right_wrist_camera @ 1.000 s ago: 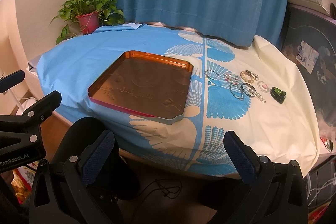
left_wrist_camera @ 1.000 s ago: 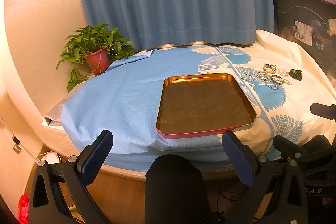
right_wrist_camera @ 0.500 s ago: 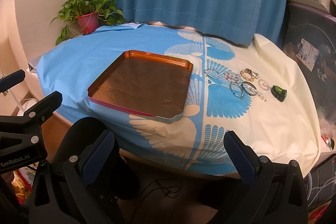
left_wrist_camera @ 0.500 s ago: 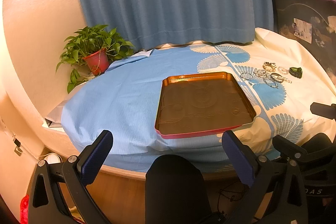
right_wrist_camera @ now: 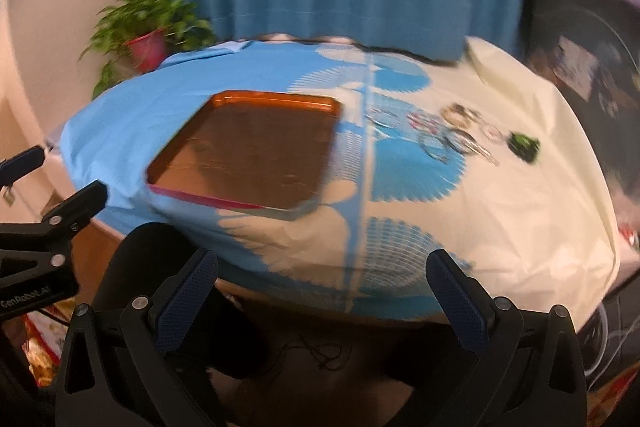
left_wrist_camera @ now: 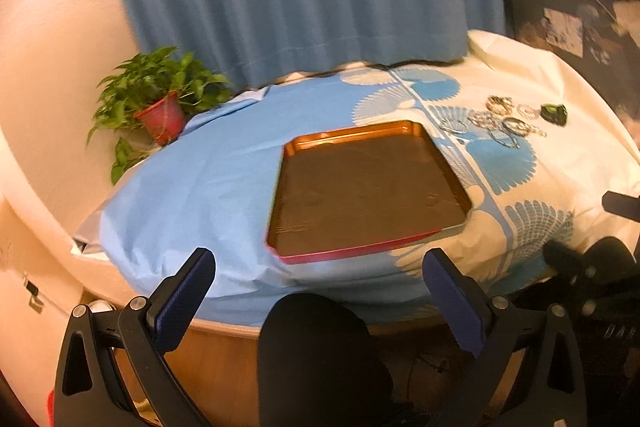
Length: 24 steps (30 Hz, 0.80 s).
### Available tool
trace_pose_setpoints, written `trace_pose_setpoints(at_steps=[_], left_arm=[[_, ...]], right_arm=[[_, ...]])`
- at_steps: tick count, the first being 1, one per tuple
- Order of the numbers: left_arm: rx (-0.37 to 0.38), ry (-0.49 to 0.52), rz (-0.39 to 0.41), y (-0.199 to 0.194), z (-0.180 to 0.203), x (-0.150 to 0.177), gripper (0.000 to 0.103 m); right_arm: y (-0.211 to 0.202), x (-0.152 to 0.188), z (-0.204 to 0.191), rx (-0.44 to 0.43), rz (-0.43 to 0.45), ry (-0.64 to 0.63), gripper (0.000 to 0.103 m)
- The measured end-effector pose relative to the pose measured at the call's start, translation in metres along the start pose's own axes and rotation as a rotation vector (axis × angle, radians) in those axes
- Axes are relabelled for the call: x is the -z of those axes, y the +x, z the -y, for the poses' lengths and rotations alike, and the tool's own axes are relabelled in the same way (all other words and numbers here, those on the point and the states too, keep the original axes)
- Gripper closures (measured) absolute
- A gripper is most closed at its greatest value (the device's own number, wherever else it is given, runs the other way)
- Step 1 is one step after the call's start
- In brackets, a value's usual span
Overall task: Organize jewelry
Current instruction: 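Reach both tools to the jewelry and grasp the green watch with the right tool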
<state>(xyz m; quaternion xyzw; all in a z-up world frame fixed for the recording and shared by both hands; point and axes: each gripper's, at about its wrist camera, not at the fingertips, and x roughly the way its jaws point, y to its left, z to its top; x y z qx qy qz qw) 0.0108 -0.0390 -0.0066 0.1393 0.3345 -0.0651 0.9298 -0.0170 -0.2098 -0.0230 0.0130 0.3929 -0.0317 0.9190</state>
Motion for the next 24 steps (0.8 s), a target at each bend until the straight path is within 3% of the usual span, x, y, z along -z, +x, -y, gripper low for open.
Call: trace_pose_setpoints(at_steps=[14, 19, 24], left_arm=[[0.166, 0.187, -0.049, 0.061, 0.123, -0.072, 0.0], [0.22, 0.192, -0.092, 0.094, 0.157, -0.106, 0.0], [0.205, 0.243, -0.123, 0.133, 0.192, -0.132, 0.0]], right_arm=[[0.036, 0.015, 0.195, 0.178, -0.011, 0.37, 0.0], [0.058, 0.002, 0.264, 0.251, -0.001, 0.429, 0.0], [0.086, -0.018, 0.311, 0.25, 0.017, 0.459, 0.0]])
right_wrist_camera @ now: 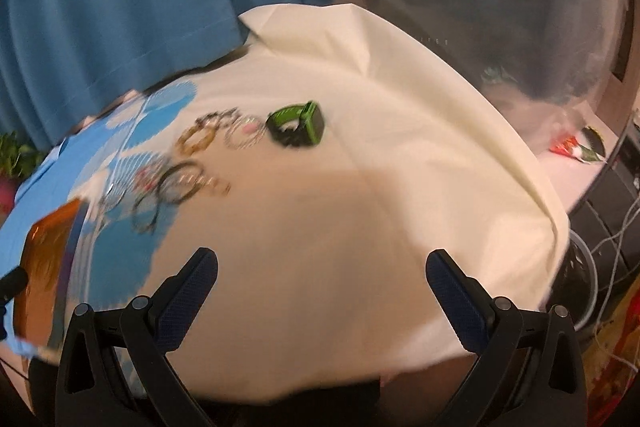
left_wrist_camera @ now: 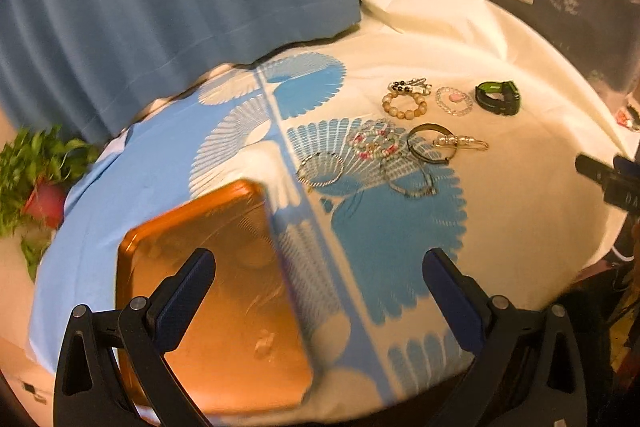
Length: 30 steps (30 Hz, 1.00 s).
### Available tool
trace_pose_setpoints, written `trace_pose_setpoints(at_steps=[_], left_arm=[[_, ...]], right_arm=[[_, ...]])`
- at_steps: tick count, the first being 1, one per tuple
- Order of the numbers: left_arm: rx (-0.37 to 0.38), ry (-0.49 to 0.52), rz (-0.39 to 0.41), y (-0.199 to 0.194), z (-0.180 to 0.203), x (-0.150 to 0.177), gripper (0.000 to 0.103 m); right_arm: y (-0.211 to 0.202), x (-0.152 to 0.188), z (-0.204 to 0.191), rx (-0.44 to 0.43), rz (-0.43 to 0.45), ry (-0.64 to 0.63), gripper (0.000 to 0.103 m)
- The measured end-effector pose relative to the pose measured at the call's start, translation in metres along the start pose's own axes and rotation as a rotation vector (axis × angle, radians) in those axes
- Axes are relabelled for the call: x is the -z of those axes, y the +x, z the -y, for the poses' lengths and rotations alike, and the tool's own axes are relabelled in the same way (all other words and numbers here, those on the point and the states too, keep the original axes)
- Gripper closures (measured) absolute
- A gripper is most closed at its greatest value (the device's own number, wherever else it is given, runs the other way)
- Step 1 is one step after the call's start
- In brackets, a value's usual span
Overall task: Organize jewelry
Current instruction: 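Reach both tools to the jewelry and grasp the green watch with the right tool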
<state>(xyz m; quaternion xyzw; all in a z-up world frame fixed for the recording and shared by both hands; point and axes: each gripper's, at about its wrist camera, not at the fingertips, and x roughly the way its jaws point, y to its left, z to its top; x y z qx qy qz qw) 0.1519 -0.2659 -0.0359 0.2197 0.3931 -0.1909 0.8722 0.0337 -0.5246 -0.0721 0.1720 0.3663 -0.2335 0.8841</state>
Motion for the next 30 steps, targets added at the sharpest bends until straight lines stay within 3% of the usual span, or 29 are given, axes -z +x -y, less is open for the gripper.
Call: trace_pose_setpoints(at_steps=[12, 23, 29, 30], left_arm=[[0.03, 0.138, -0.03, 0.066, 0.037, -0.051, 0.0], [0.303, 0.46, -0.024, 0.112, 0.112, -0.099, 0.003], [0.414, 0.671, -0.059, 0.125, 0.152, -0.098, 0.044], [0.429, 0.685, -0.066, 0.127, 0.155, -0.097, 0.063]], right_arm=[[0.125, -0.073, -0.006, -0.012, -0.09, -0.087, 0.0], [0.176, -0.107, -0.007, -0.028, -0.137, -0.162, 0.0], [0.19, -0.112, -0.001, -0.045, -0.157, -0.208, 0.0], [0.192, -0.112, -0.003, -0.041, -0.156, -0.228, 0.0]])
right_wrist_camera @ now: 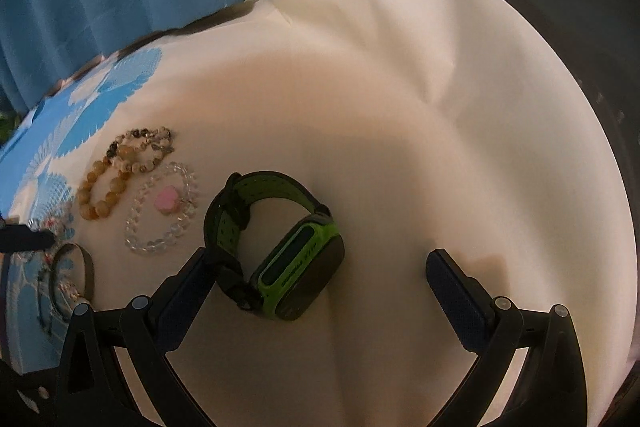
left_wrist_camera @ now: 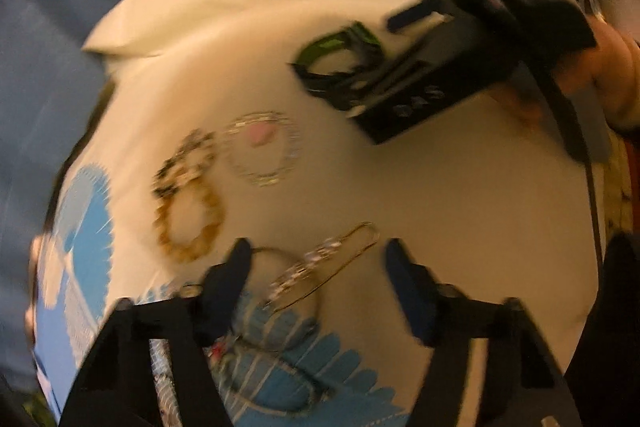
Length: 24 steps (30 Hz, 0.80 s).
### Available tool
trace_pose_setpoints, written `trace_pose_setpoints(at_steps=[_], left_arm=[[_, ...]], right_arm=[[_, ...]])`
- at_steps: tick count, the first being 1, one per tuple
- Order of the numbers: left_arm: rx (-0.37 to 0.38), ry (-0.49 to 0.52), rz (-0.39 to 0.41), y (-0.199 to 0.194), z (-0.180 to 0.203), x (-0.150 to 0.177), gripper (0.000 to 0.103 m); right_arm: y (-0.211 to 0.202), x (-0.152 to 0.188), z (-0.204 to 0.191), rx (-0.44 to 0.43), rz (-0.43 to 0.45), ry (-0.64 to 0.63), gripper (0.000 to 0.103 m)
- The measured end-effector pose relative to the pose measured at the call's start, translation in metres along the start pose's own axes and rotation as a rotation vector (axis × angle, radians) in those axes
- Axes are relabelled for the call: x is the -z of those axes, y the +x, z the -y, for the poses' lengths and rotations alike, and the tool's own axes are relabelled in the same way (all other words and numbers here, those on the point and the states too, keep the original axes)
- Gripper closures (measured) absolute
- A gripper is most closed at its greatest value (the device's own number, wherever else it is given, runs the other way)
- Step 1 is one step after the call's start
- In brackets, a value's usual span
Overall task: Organize jewelry
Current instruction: 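Reach both tools to the jewelry and grasp the green watch with the right tool, then carry the pearl hair clip in the left tool while the right tool carries the watch to the tray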
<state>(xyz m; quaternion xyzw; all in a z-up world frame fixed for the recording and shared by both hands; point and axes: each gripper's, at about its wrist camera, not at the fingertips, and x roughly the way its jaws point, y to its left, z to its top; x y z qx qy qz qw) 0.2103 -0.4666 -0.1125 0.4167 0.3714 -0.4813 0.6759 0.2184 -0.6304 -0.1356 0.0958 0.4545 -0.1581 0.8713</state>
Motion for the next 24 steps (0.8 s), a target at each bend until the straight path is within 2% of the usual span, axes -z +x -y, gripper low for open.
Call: trace_pose_setpoints(at_steps=[1, 2, 3, 5, 6, 15, 20, 24], left_arm=[[0.034, -0.005, 0.018, 0.0, 0.0, -0.001, 0.078], [0.032, -0.022, 0.026, -0.001, -0.001, -0.001, 0.08], [0.039, -0.047, 0.028, -0.001, -0.003, -0.002, 0.092], [0.086, -0.106, 0.03, -0.005, -0.012, -0.002, 0.095], [0.113, -0.14, 0.043, -0.011, -0.017, -0.001, 0.095], [0.061, -0.172, 0.131, -0.065, -0.009, 0.02, 0.095], [0.025, -0.248, 0.17, -0.098, -0.009, 0.039, 0.095], [-0.001, -0.342, 0.194, -0.126, -0.011, 0.071, 0.095]], right_arm=[[0.003, -0.001, -0.002, 0.008, 0.0, -0.024, 0.0], [0.003, -0.002, -0.004, 0.012, 0.005, -0.04, 0.0], [0.002, -0.002, -0.006, 0.005, 0.021, -0.056, 0.005], [-0.005, -0.002, -0.01, -0.036, 0.067, -0.075, 0.048], [-0.009, -0.002, -0.011, -0.022, 0.083, -0.078, 0.055], [-0.048, 0.016, -0.004, -0.019, 0.106, 0.0, 0.056], [-0.09, 0.047, -0.002, -0.023, 0.12, 0.019, 0.056], [-0.123, 0.067, -0.016, -0.04, 0.132, 0.016, 0.056]])
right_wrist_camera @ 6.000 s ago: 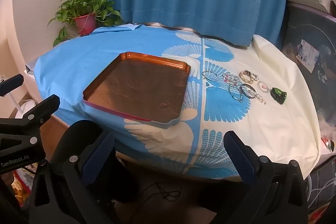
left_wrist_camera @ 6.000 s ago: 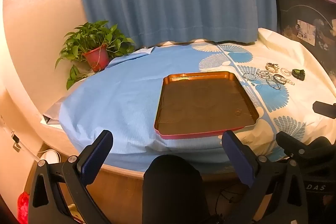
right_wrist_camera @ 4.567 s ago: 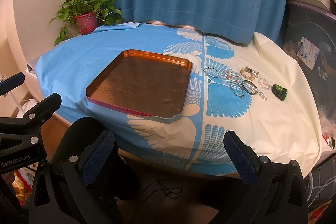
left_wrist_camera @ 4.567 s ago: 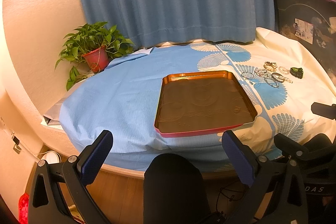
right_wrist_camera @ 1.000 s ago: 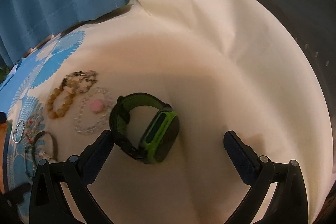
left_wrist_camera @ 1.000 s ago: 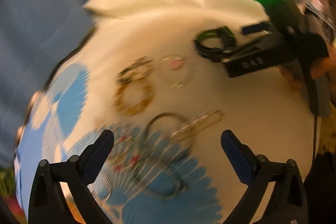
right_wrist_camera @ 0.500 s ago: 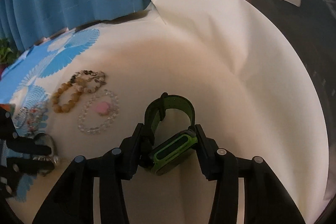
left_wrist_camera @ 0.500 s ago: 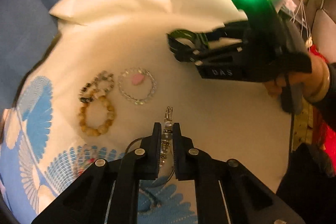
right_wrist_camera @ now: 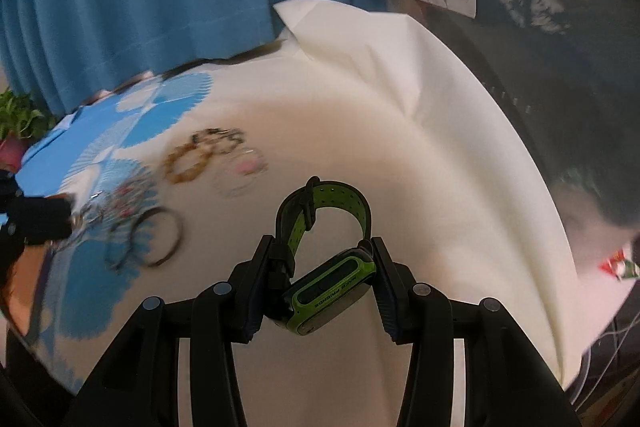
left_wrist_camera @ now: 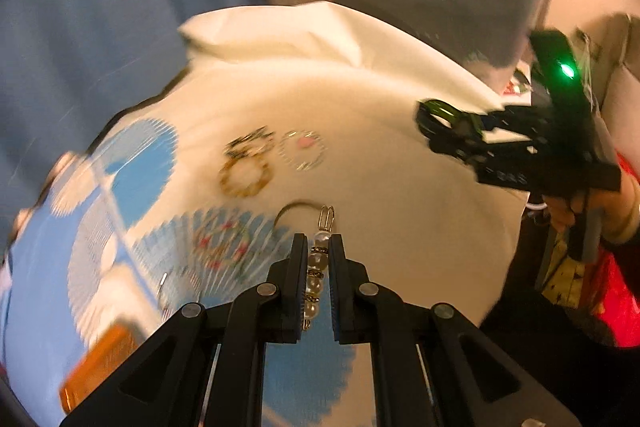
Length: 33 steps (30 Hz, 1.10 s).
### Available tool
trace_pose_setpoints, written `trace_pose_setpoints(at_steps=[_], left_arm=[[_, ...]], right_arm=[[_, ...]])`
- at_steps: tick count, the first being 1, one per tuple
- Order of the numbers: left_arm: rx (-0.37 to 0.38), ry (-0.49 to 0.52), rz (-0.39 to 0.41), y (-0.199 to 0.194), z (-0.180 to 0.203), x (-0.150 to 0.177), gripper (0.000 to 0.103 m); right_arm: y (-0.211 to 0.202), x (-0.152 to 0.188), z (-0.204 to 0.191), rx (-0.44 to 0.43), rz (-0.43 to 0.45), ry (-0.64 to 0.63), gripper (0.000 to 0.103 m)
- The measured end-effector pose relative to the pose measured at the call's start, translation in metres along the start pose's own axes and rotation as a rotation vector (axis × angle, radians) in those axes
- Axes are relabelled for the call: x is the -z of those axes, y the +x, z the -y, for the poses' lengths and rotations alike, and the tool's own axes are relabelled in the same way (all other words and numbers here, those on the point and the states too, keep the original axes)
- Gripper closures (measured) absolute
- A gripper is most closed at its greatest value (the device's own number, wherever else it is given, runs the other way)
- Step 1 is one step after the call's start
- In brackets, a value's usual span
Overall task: Organize jewelry
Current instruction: 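Carry the pearl hair clip in the left tool while the right tool carries the watch to the tray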
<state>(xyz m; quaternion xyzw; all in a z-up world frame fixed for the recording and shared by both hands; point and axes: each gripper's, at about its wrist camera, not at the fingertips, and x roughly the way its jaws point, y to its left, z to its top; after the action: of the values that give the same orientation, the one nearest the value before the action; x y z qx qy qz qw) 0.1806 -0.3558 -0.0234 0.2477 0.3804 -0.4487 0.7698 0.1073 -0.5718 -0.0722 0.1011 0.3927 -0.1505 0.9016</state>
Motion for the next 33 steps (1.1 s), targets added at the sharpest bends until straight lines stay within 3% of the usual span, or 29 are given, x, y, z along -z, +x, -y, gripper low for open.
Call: trace_pose_setpoints(at_steps=[9, 15, 23, 33], left_arm=[[-0.122, -0.189, 0.054, -0.095, -0.021, 0.094, 0.095], [-0.204, -0.268, 0.08, -0.144, -0.029, 0.151, 0.095], [-0.281, -0.343, 0.12, -0.186, -0.042, 0.194, 0.095], [-0.302, -0.405, 0.146, -0.195, -0.077, 0.22, 0.095]], right_arm=[[-0.074, 0.052, -0.082, -0.045, 0.012, -0.033, 0.056], [-0.097, 0.085, -0.156, -0.139, -0.03, -0.078, 0.056], [-0.112, 0.102, -0.245, -0.222, -0.054, -0.178, 0.056], [-0.121, 0.099, -0.318, -0.277, -0.06, -0.298, 0.056]])
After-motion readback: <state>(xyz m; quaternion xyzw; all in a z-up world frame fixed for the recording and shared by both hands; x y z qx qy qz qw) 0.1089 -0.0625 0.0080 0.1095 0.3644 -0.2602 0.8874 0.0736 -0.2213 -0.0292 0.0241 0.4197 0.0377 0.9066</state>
